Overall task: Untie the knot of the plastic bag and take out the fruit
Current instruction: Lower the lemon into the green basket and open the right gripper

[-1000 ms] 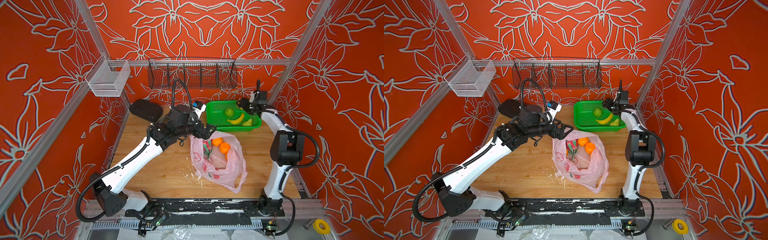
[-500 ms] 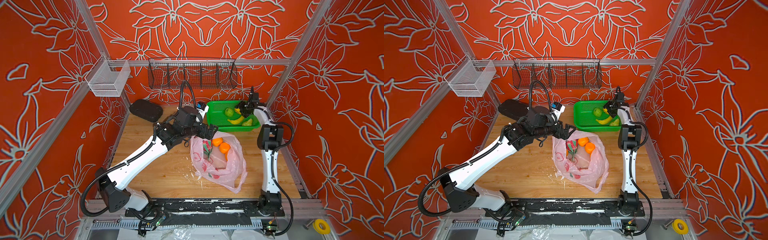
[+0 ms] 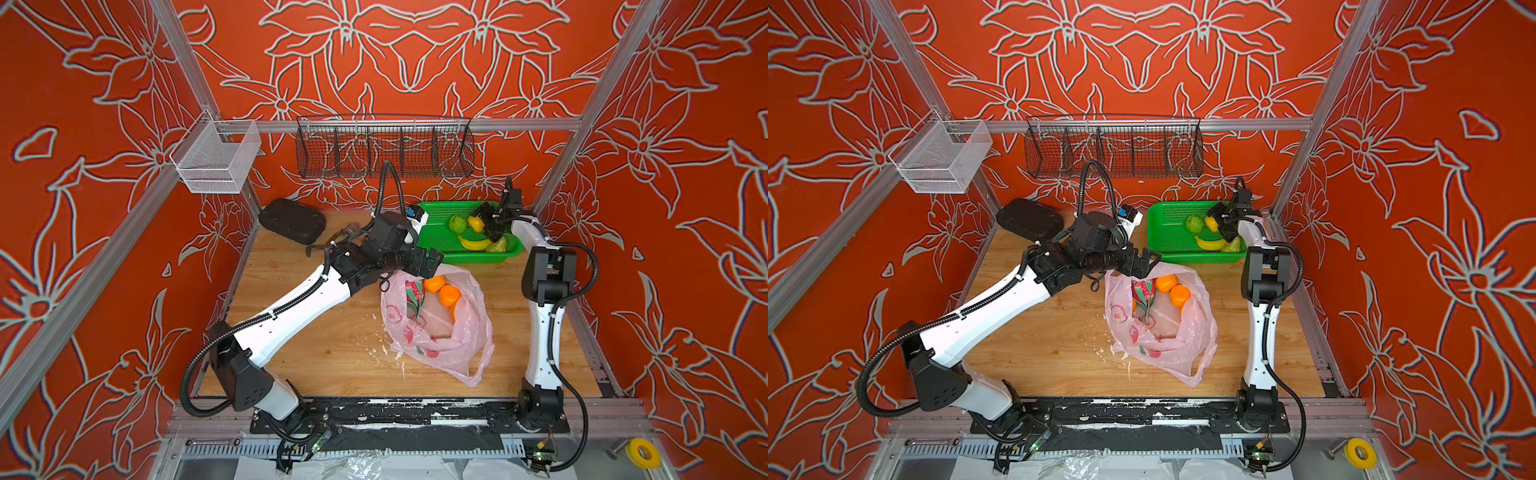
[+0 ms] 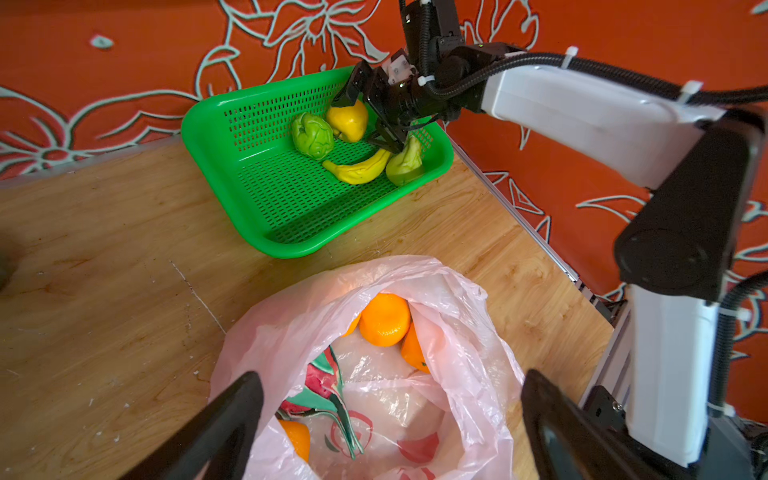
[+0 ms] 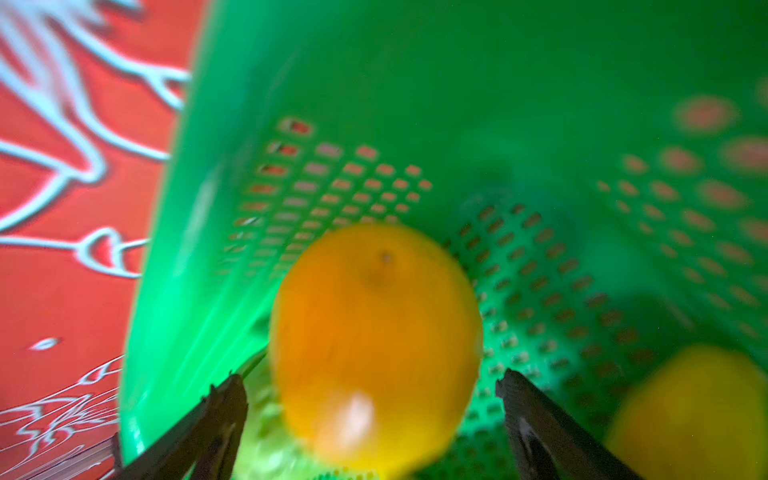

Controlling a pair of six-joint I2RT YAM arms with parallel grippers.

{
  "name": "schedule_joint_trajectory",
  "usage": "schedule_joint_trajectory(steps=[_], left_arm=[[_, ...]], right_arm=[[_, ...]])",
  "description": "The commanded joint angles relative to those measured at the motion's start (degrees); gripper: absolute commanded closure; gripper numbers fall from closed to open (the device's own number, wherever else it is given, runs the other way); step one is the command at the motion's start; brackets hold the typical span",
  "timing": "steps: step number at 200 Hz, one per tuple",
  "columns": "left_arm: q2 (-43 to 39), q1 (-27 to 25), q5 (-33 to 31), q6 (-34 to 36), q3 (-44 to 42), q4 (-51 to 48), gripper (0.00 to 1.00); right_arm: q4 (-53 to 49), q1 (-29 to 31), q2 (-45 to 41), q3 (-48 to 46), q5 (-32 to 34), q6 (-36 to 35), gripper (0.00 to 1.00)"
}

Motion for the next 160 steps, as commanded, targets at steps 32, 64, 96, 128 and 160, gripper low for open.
schedule_joint_trajectory(steps=[32,64,96,128,160], left_arm=[[-0.89,1.22,0.79,0.46,1.87,-6.25,0.13],[0.56,1.15,1.61,-6.09,4.11,-11.85,0.2],[3.31,-3.0,-3.57,-11.35,6.99,-18.91,0.29],[4.27,-8.51,-6.1,-16.15,4.07,-15.66,0.38],[6.69,-10.18,-4.33,-26.68,0.96,-10.5,0.46]], right_arm=[[3.39,-0.39,-24.36,-15.79,4.68,-1.52,0.03],[-3.44,-0.41,-37.28,-21.75,0.99,-5.53,0.03],[-18.08,-0.17,-50.19,-27.76,-4.65,-7.3,0.07],[-26.4,0.21,-64.2,-38.74,-6.77,-10.67,0.1],[-32.0,2.12,-75.07,-47.77,-8.2,-12.98,0.12]])
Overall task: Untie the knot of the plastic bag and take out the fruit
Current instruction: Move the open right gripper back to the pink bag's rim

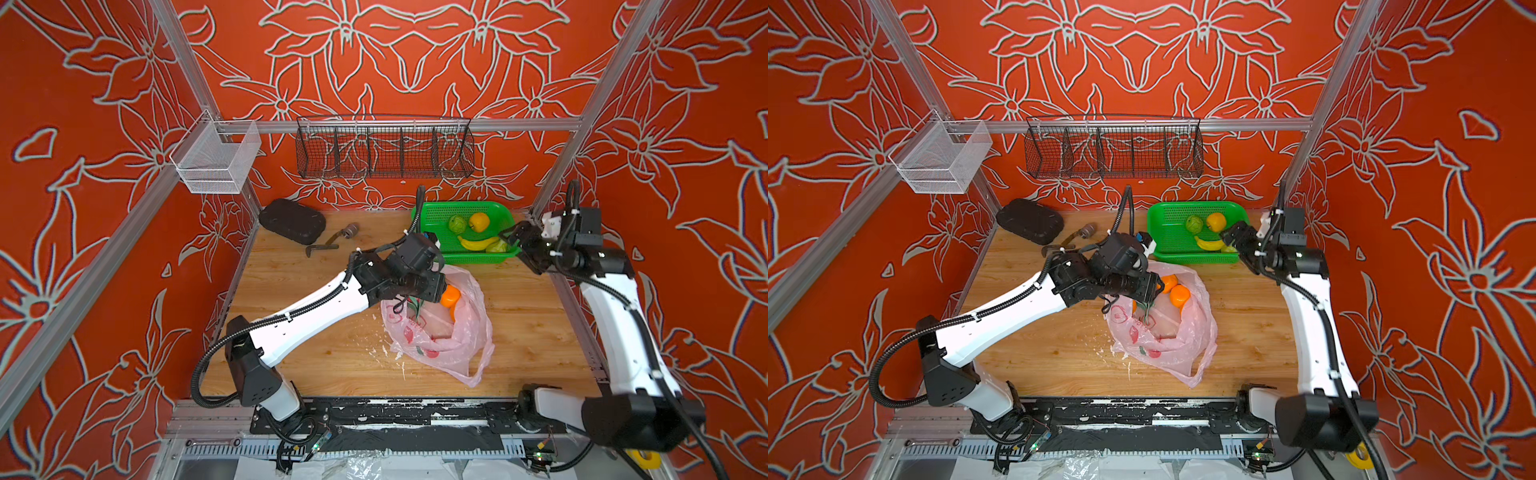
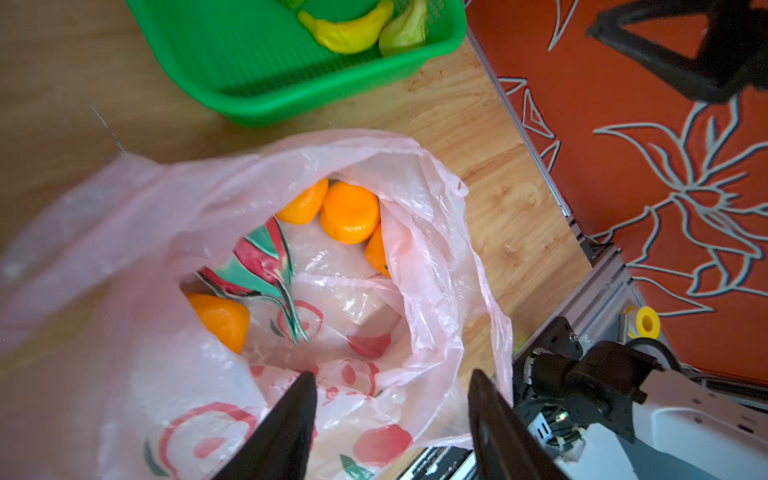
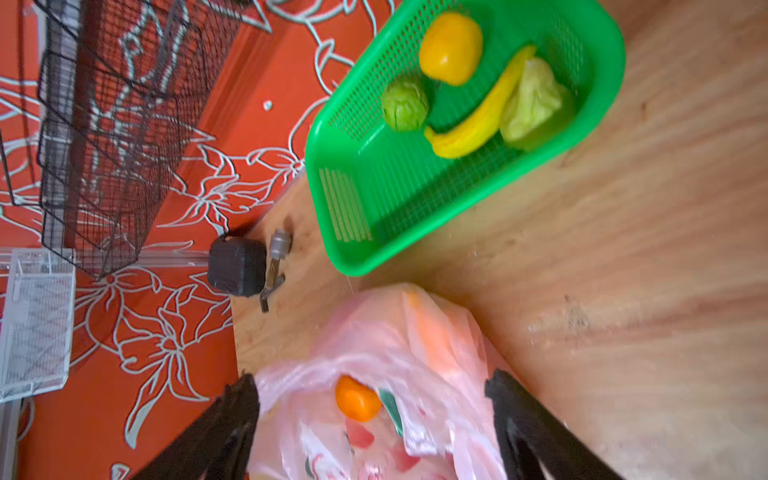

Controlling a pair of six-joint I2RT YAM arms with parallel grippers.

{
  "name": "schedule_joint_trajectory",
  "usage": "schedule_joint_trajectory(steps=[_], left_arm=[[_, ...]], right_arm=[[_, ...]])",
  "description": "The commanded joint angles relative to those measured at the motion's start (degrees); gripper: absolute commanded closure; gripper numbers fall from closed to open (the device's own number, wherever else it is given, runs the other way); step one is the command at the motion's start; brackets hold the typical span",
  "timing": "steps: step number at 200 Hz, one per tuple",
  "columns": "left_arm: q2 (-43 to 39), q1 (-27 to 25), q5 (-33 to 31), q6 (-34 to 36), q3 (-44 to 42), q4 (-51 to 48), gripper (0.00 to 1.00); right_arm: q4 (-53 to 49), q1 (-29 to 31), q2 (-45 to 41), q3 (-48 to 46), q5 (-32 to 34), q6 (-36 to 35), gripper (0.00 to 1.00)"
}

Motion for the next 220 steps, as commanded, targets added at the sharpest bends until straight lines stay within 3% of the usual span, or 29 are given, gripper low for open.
schedule_joint_trajectory(steps=[1,32,55,89,123,148,173,195,220], left_arm=[[2.2,-0.59,-0.72,-10.14,-2.06,3.68,0.46],[5.26,-0.78,-0.71,-21.99,-5.91,10.6,0.47],[7.91,-0.82,-0.25,-26.76,-7.67,14.94,0.46],[10.09,-0.82,-0.32,-27.38,-8.19,15.25,0.44],[10.55,-0.82,2.05,-26.36,-10.09,17.92,0.44],[12.09,-0.82,4.53,-24.81,-9.58,19.69,0.44],[14.48,-0.84,4.91,-24.97,-8.27,20.31,0.44],[16.64,-0.82,4.05,-24.88,-6.19,19.65,0.43],[18.96,-0.86,4.27,-24.39,-4.66,20.3,0.42]], right_arm=[[-8.19,1.79,-5.6,-5.36,-2.46,-3.5,0.12],[-9.35,9.71,-11.6,-14.35,3.27,-7.96,0.09],[-6.29,15.89,-13.79,-21.37,9.76,-7.93,0.03],[2.86,19.49,-11.64,-30.12,13.72,-8.11,0.03],[13.62,20.59,-6.96,-34.04,10.08,-6.01,0.1],[15.64,20.75,-3.27,-35.17,9.55,-5.89,0.22],[12.54,20.82,-1.52,-35.78,15.6,-6.44,0.54],[8.14,20.75,-0.93,-35.27,21.08,-7.63,0.59],[7.5,20.75,-1.44,-36.78,24.28,-7.24,0.7]])
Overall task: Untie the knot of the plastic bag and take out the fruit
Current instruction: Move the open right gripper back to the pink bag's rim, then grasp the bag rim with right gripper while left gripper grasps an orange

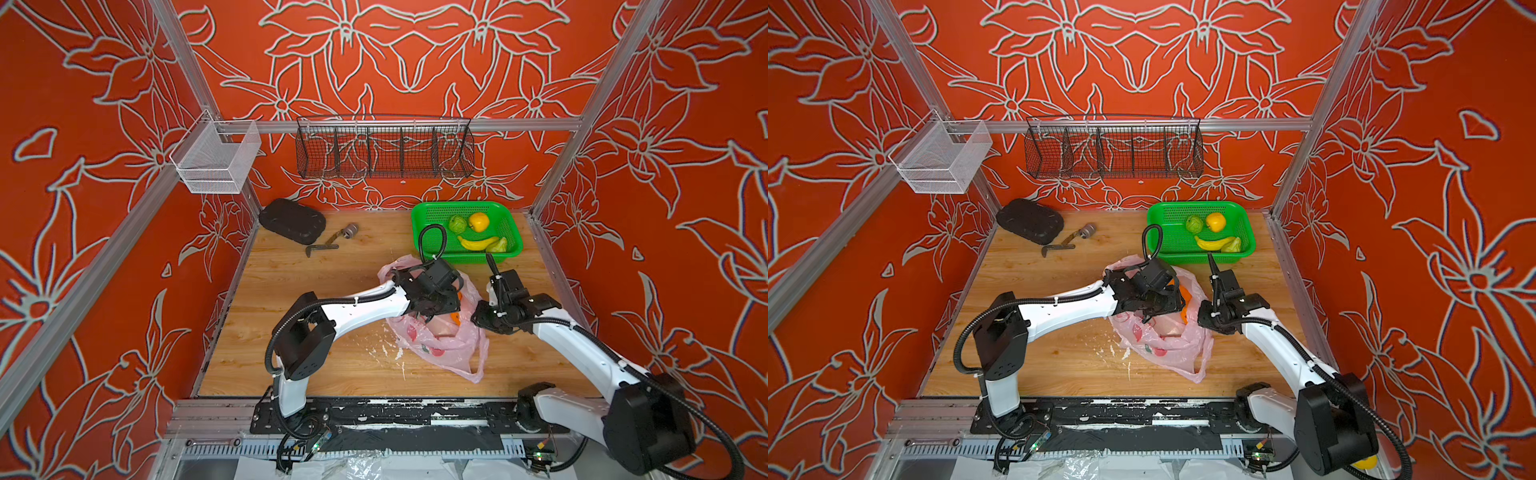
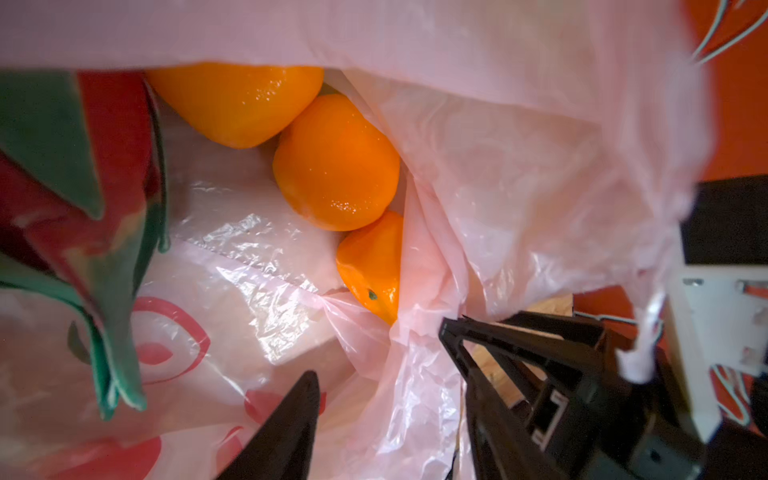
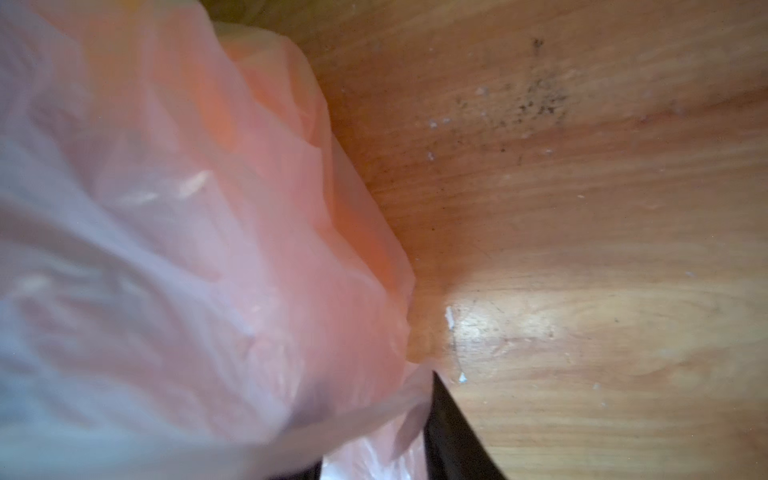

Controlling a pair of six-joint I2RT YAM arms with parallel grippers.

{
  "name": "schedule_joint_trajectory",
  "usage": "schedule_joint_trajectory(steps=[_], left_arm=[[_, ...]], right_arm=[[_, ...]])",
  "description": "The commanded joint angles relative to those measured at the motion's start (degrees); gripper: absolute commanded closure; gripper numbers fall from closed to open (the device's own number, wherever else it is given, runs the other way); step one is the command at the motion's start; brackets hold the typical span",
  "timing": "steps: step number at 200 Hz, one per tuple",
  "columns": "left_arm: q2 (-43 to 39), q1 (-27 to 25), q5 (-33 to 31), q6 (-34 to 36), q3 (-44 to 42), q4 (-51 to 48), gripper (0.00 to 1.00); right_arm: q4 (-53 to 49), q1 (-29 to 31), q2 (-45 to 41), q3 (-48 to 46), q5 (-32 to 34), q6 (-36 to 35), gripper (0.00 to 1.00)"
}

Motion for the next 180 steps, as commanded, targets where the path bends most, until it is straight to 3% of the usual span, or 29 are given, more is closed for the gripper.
schedule_joint_trajectory(steps=[1,20,47,108,150,180], left_arm=[[2.32,-0.25,0.08,0.87,2.46,0.94,0.42],[4.77,-0.23,0.45,1.48,4.5,0.24,0.41],[8.02,-0.18,1.92,2.11,6.51,1.17,0.34],[11.35,-0.1,2.85,-2.87,8.53,0.56,0.1],[12.78,-0.88,5.18,0.02,9.05,4.76,0.09],[15.23,-0.86,1.04,-0.31,12.78,-2.26,0.1]], right_arm=[[-3.22,0.25,-0.32,-1.77,6.87,0.06,0.7],[-3.78,0.29,1.75,-2.11,8.2,0.2,0.79],[-3.08,0.27,5.43,-1.69,6.46,0.86,1.0],[-0.29,0.17,4.71,-1.18,4.5,3.79,1.0],[3.4,-0.88,3.32,-1.66,0.3,7.59,1.0],[6.79,-1.29,3.78,-1.42,-4.87,7.32,1.0]])
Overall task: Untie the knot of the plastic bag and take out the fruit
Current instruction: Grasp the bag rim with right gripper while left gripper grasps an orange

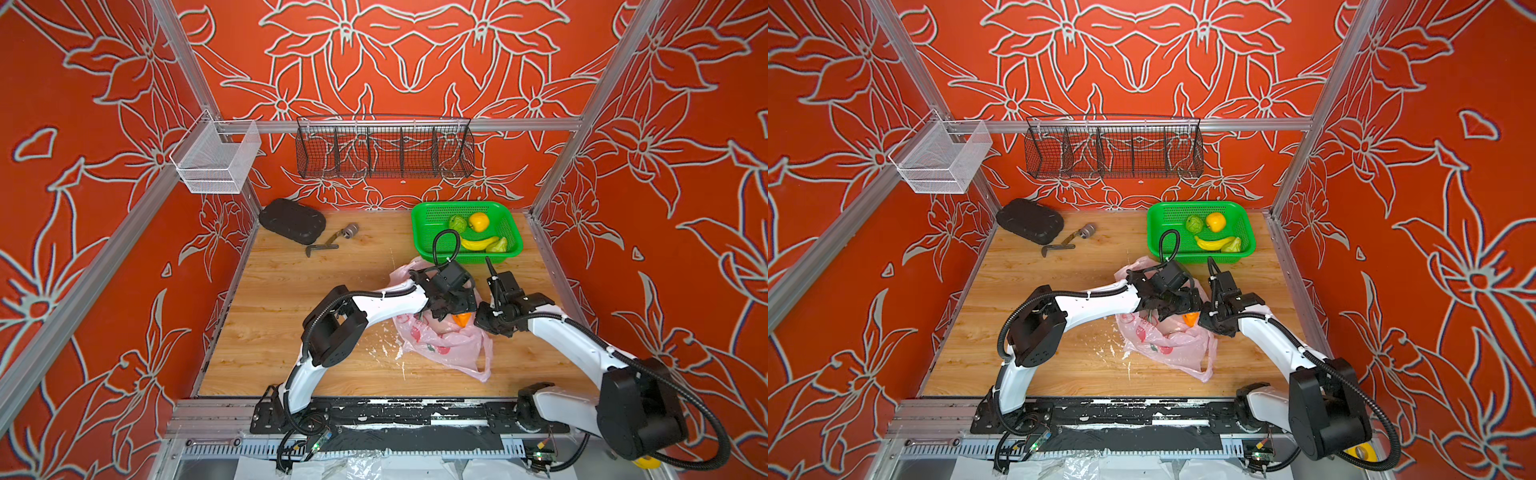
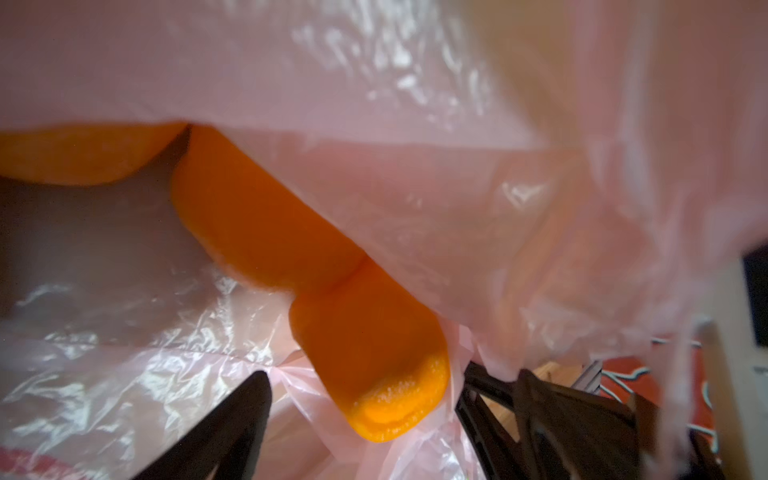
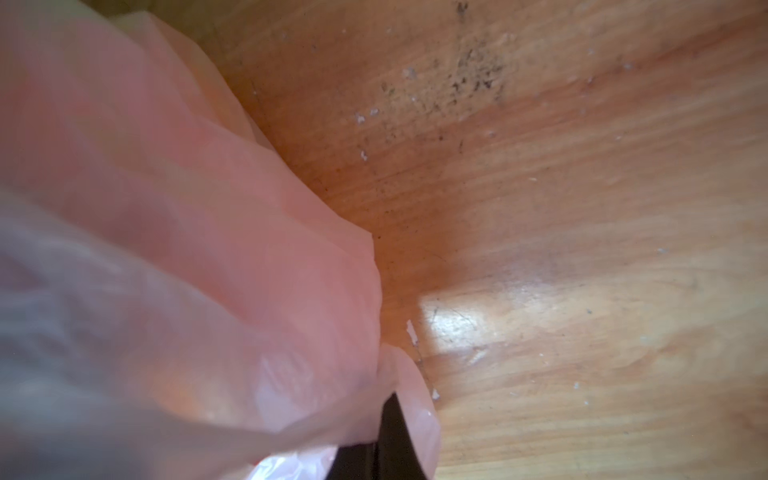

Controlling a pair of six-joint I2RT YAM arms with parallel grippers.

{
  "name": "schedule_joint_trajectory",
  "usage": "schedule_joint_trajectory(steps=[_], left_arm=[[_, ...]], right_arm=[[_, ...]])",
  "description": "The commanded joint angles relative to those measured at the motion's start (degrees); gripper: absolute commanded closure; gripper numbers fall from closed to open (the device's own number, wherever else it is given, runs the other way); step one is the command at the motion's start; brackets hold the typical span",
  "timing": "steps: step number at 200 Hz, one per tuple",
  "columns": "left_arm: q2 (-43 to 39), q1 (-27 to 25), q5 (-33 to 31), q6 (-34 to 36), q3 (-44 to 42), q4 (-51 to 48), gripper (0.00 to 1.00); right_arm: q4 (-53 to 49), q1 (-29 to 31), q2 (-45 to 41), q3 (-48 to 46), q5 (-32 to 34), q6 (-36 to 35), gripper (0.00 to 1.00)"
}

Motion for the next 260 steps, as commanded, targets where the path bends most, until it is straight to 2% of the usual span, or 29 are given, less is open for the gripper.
schedule_joint_trajectory(steps=[1,29,62,91,121,147,195,209,220,260], left_arm=[[2.94,-0.5,-2.58,0.15,3.58,-4.23,0.1],[5.37,-0.39,-3.22,-0.37,6.74,-7.64,0.22],[4.94,-0.4,-3.21,-1.97,5.19,-7.01,0.29],[4.11,-0.38,-4.08,-1.8,4.65,-7.44,0.29],[2.39,-0.4,-3.82,-1.92,2.44,-5.08,0.16],[1.43,-0.4,-4.21,-1.57,1.51,-3.94,0.15],[2.32,-0.22,-4.21,-2.61,2.03,-5.49,0.28],[2.67,-0.25,-3.89,-2.41,2.34,-5.48,0.42],[2.92,-0.12,-3.15,-2.41,2.65,-5.4,0.48],[0.44,0.02,-2.8,-1.75,2.36,-6.09,0.5]], right_arm=[[4.13,-0.05,-0.1,-0.06,-5.61,1.74,1.0],[2.58,-0.27,0.06,1.02,-5.69,0.63,1.0],[-0.71,-1.28,-0.48,0.97,-2.5,0.62,1.0],[-2.89,-4.08,-0.43,0.35,-1.3,0.34,1.0],[-4.7,-6.62,-0.17,0.61,-0.41,-1.37,1.0],[-5.55,-7.98,1.76,1.5,-1.54,-2.87,1.0],[-6.03,-7.93,3.81,2.99,-3.21,-3.33,1.0],[-5.69,-8.0,3.69,2.95,-3.21,-3.15,1.0],[-5.71,-8.01,3.71,3.07,-3.15,-3.19,1.0],[-5.83,-8.02,4.05,3.25,-3.39,-3.16,1.0]])
